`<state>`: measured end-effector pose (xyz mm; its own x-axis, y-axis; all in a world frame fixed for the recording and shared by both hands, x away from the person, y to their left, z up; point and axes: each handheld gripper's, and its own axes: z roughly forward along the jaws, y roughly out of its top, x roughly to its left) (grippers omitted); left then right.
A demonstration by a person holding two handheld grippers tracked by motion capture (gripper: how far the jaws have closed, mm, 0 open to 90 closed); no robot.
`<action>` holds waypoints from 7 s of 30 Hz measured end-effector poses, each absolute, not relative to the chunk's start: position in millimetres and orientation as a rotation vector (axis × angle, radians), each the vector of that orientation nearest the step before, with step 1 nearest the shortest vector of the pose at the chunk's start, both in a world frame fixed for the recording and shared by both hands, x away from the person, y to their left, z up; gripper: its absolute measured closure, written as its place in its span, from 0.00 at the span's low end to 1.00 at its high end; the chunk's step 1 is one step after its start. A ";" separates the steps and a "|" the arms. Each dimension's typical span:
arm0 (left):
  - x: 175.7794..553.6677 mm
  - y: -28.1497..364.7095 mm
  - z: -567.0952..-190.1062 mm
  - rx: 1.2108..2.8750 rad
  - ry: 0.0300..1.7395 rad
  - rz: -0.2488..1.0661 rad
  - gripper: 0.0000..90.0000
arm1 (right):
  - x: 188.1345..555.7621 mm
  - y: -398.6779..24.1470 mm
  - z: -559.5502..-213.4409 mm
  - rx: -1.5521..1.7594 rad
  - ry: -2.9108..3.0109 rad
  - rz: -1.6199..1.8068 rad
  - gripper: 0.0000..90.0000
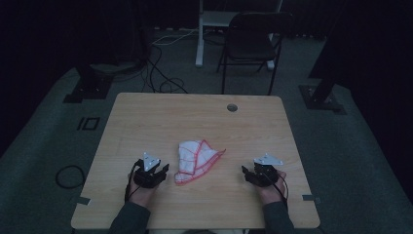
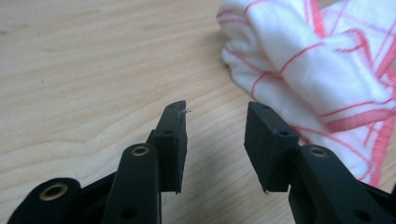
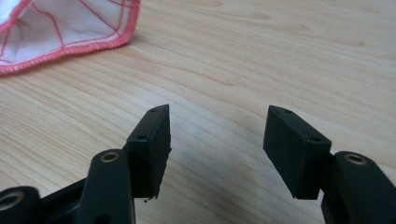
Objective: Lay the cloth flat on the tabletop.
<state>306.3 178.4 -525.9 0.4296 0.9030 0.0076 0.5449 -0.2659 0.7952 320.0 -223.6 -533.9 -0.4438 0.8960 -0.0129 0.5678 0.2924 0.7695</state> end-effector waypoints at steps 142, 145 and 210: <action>372.9 172.6 -441.6 1.810 1.171 0.619 0.98 | 365.0 -191.1 -463.4 1.047 2.144 1.190 0.96; 367.8 174.8 -441.9 1.808 1.168 0.621 0.98 | 362.3 -190.7 -461.3 1.035 2.144 1.195 0.96; 433.3 108.8 -523.5 2.283 1.109 0.502 0.97 | 281.2 -148.2 -517.9 0.872 2.394 1.205 0.96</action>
